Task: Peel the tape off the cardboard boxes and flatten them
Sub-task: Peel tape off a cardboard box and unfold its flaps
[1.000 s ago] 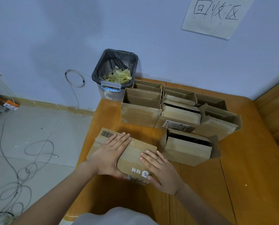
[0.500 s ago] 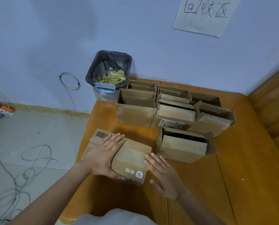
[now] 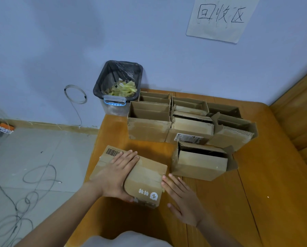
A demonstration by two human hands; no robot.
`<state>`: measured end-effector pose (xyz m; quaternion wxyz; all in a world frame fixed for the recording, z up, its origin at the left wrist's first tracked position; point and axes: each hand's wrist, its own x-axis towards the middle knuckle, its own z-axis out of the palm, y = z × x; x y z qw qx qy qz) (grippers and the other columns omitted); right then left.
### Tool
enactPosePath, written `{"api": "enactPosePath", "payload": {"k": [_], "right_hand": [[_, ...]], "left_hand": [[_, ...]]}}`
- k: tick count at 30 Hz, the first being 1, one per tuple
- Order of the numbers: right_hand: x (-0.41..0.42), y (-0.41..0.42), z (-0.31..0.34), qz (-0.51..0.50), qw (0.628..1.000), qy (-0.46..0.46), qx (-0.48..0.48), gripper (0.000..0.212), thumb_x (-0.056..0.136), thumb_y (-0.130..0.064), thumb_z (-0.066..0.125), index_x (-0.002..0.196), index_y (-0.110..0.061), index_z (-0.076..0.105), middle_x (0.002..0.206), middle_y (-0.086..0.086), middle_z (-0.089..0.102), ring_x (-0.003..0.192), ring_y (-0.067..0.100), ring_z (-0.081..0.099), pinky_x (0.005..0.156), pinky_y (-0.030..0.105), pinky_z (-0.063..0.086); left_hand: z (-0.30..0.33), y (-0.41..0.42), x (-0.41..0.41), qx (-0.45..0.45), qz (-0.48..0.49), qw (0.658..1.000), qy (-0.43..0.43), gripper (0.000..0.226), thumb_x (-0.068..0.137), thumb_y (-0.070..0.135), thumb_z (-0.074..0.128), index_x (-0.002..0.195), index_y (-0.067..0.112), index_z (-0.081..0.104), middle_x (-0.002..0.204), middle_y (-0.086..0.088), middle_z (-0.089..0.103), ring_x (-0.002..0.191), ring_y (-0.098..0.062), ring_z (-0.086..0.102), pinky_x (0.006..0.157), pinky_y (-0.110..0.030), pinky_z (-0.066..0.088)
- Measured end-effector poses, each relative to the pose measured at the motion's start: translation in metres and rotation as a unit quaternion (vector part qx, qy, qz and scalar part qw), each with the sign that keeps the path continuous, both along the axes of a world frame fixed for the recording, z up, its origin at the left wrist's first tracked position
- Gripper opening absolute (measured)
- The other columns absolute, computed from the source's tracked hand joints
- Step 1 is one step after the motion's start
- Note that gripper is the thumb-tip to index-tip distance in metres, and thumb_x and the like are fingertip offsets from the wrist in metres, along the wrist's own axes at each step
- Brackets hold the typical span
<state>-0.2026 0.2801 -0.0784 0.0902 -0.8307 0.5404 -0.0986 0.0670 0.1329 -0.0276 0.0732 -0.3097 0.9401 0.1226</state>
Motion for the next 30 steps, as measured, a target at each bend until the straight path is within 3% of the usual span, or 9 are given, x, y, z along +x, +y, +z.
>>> {"api": "enactPosePath", "payload": {"k": [3, 6, 9, 12, 14, 19, 23, 30], "right_hand": [[0.004, -0.003, 0.005, -0.006, 1.000, -0.012, -0.010, 0.060, 0.101, -0.044, 0.028, 0.154, -0.018, 0.016, 0.161, -0.001, 0.015, 0.148, 0.022, 0.014, 0.116, 0.042, 0.017], [0.010, -0.008, 0.009, -0.013, 0.999, -0.030, -0.031, 0.059, 0.100, -0.048, 0.029, 0.151, -0.018, 0.023, 0.160, -0.003, 0.016, 0.147, 0.019, 0.016, 0.116, 0.041, 0.017], [0.018, -0.014, 0.012, -0.032, 0.997, -0.047, -0.049, 0.061, 0.100, -0.049, 0.025, 0.148, -0.011, 0.028, 0.158, 0.003, 0.022, 0.147, 0.022, 0.018, 0.115, 0.048, 0.019], [0.023, -0.023, 0.017, 0.002, 0.998, -0.032, -0.060, 0.060, 0.100, -0.046, 0.024, 0.150, -0.013, 0.023, 0.158, 0.005, 0.023, 0.147, 0.025, 0.017, 0.115, 0.051, 0.016], [0.027, -0.031, 0.022, 0.022, 0.997, -0.035, -0.058, 0.059, 0.100, -0.044, 0.022, 0.151, -0.014, 0.022, 0.158, 0.005, 0.022, 0.147, 0.025, 0.015, 0.116, 0.050, 0.014], [0.036, -0.053, 0.034, 0.008, 0.996, -0.062, -0.060, 0.059, 0.099, -0.043, 0.027, 0.148, -0.011, 0.031, 0.157, 0.005, 0.025, 0.147, 0.021, 0.015, 0.117, 0.045, 0.016], [0.042, -0.060, 0.036, 0.005, 0.993, -0.086, -0.075, 0.058, 0.096, -0.038, 0.035, 0.147, -0.009, 0.032, 0.156, 0.006, 0.026, 0.147, 0.021, 0.016, 0.118, 0.042, 0.019], [0.053, -0.055, 0.027, -0.027, 0.986, -0.137, -0.091, 0.055, 0.103, -0.041, 0.019, 0.148, -0.011, 0.029, 0.157, 0.006, 0.026, 0.146, 0.023, 0.020, 0.117, 0.042, 0.023]], "left_hand": [[0.007, 0.006, -0.020, -0.021, -0.020, 0.999, -0.021, 0.137, 0.054, 0.098, 0.041, 0.150, 0.024, -0.024, 0.154, -0.004, -0.034, 0.138, -0.025, -0.039, 0.106, -0.043, -0.035], [0.008, 0.015, -0.052, 0.003, -0.067, 0.997, -0.029, 0.136, 0.056, 0.093, 0.051, 0.142, 0.031, -0.035, 0.152, -0.007, -0.039, 0.138, -0.030, -0.039, 0.109, -0.053, -0.029], [0.003, 0.017, -0.063, -0.024, -0.071, 0.997, -0.023, 0.135, 0.058, 0.092, 0.048, 0.153, 0.019, -0.015, 0.162, -0.009, -0.011, 0.148, -0.032, -0.015, 0.113, -0.053, -0.022], [0.008, 0.016, -0.056, -0.021, -0.072, 0.997, -0.014, 0.133, 0.056, 0.094, 0.038, 0.154, 0.008, 0.014, 0.159, -0.013, 0.020, 0.147, -0.032, 0.014, 0.113, -0.051, -0.020], [0.012, 0.012, -0.050, -0.010, -0.068, 0.998, 0.002, 0.132, 0.055, 0.094, 0.041, 0.151, 0.006, 0.024, 0.155, -0.012, 0.030, 0.144, -0.031, 0.024, 0.118, -0.046, -0.014], [0.017, -0.005, -0.038, 0.012, -0.021, 0.996, 0.086, 0.131, 0.057, 0.091, 0.053, 0.154, 0.012, 0.013, 0.160, -0.004, 0.017, 0.149, -0.022, 0.006, 0.118, -0.038, -0.015], [0.022, -0.009, -0.033, 0.024, -0.002, 0.994, 0.109, 0.128, 0.058, 0.084, 0.060, 0.154, 0.015, 0.012, 0.160, -0.002, 0.015, 0.149, -0.019, 0.003, 0.118, -0.037, -0.015], [0.020, -0.009, -0.027, 0.035, 0.004, 0.989, 0.143, 0.124, 0.056, 0.081, 0.063, 0.154, 0.018, 0.019, 0.159, -0.001, 0.018, 0.145, -0.010, -0.001, 0.117, -0.033, -0.017]]}}
